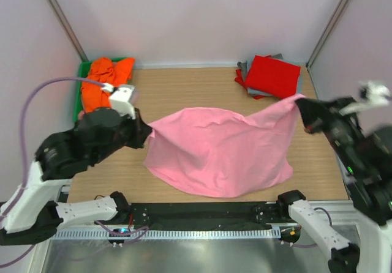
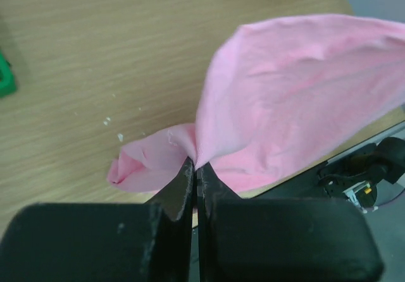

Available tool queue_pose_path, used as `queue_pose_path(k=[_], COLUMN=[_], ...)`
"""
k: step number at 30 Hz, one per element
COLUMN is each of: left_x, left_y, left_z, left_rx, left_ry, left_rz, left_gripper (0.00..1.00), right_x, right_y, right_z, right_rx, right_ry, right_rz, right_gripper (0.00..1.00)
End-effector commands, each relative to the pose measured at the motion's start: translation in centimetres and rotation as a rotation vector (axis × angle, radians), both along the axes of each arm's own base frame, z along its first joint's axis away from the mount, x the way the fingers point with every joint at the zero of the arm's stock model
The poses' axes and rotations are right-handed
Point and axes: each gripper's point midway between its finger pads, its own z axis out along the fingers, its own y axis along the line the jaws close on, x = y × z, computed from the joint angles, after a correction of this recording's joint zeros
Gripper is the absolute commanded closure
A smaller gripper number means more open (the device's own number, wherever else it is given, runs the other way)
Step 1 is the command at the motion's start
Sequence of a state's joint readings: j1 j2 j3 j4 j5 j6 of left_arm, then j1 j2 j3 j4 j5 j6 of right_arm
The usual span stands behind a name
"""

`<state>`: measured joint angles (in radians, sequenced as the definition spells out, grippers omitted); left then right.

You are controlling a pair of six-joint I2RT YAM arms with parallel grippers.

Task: Fold and stack the t-shirts
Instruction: Flatten the tshirt out

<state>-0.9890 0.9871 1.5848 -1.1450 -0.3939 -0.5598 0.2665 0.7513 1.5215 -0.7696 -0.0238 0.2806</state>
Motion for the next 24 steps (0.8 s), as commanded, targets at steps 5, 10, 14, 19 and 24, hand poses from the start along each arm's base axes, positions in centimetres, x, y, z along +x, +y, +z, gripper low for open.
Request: queue_pose_path(k=[5,10,14,19,24], left_x=[-3.9,-8.8,-10.8,-11.7,-9.1], left_y=[5.7,8.0,10.4,10.0,8.5], left_z=[8.0,14.5,17.2,19.6,21.0], left_rx=[-0.057,-0.242,-0.254,-0.250,-0.181], left_ry=[-0.263,-0.593,-0.781,-0.841,-0.905], left_rz=[-0.147,-0.329,-0.305,-0.345,-0.321], left_gripper=[1.00,1.00,1.00,1.00,1.00], right_x=[-15.5,-24.2,-26.4,-24.2,-17.8], right_y=[-4.1,-9.8,-11.4,-10.6,-9.6], right_z=[10.5,14.3,15.9,18.0,20.6], right_rx=[0.056,0.130,0.133,0.093,0.034], right_ry=[-0.564,-0.812,-0.858,-0.852,-0.803], right_rz=[-0.001,-0.198,-0.261,-0.255,-0.299], right_gripper=[0.99,0.99,0.99,0.99,0.99])
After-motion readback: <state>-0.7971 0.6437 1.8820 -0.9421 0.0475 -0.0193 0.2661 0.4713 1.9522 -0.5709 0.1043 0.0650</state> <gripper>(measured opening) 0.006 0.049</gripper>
